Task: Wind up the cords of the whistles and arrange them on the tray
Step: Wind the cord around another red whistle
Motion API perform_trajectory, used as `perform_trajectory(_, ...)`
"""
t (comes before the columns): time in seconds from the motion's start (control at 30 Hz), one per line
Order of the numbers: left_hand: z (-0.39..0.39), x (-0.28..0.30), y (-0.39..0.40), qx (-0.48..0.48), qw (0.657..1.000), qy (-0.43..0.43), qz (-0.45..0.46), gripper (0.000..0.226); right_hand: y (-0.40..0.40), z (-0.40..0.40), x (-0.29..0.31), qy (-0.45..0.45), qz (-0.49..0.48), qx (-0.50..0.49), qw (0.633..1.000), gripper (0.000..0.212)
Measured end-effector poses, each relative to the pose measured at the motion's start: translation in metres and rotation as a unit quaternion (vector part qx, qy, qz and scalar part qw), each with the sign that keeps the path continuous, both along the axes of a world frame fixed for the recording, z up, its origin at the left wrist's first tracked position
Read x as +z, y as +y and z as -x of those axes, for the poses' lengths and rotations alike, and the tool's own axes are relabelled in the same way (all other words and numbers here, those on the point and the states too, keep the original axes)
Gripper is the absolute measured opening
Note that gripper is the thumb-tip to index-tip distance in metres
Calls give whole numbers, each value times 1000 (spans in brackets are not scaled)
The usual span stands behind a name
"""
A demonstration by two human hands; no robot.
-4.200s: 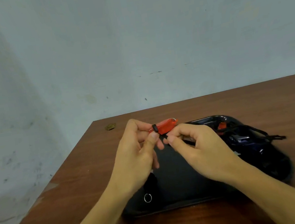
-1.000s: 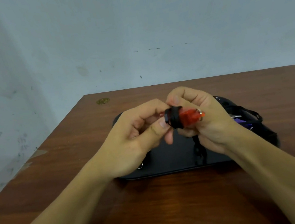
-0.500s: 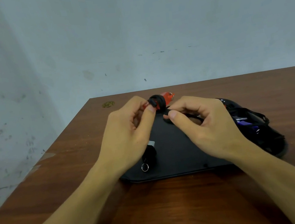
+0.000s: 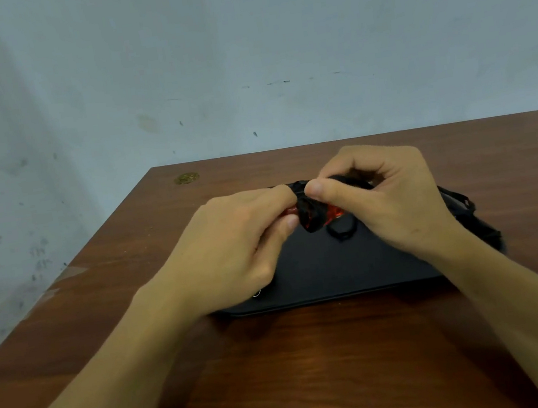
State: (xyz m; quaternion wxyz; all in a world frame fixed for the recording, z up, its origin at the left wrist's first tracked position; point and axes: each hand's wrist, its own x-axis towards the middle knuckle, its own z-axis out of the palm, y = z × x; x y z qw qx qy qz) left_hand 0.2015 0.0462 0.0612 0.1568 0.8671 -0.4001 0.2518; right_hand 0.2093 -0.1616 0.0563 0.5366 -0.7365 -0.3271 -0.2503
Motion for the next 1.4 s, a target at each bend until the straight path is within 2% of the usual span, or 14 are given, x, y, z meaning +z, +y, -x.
perform_trajectory(0.1, 0, -2, -1, -51, 996, 62, 50, 15, -2, -3, -1, 92, -36, 55, 994, 10)
perform_trajectory(0.23, 2, -5, -5, -99, 971, 154, 154, 13, 0, -5, -2, 212, -106, 119, 964, 18)
perform_trajectory(0.37, 4, -8, -11, -138, 921, 250, 263, 15, 3, -7, -5, 250, -142, 148, 946, 28)
perform_trajectory(0.47, 3, -10, -15, -134, 890, 282, 334, 19, 3, -10, -10, 254, -161, 125, 945, 21)
perform_trajectory(0.57, 1, -10, -16, -105, 872, 286, 384, 22, 5, -10, -13, 212, -122, 80, 966, 22)
perform_trajectory(0.67, -1, -10, -18, -66, 855, 279, 431, 24, 8, -8, -16, 111, -24, -5, 994, 13)
perform_trajectory(0.77, -6, -11, -18, -25, 852, 259, 454, 24, 9, -6, -19, 54, 54, -50, 996, 12)
perform_trajectory(0.93, -14, -15, -12, 50, 884, 192, 423, 27, 8, -7, -19, -51, 141, -130, 980, 11)
perform_trajectory(1.17, -13, -16, -13, 120, 925, 116, 341, 26, 5, -3, -10, -117, 112, -166, 973, 18)
perform_trajectory(1.3, -12, -17, -14, 125, 935, 93, 317, 28, 4, -2, -7, -170, 149, -188, 956, 24)
perform_trajectory(1.4, -12, -17, -14, 129, 939, 80, 307, 28, 5, 0, -5, -180, 173, -158, 955, 25)
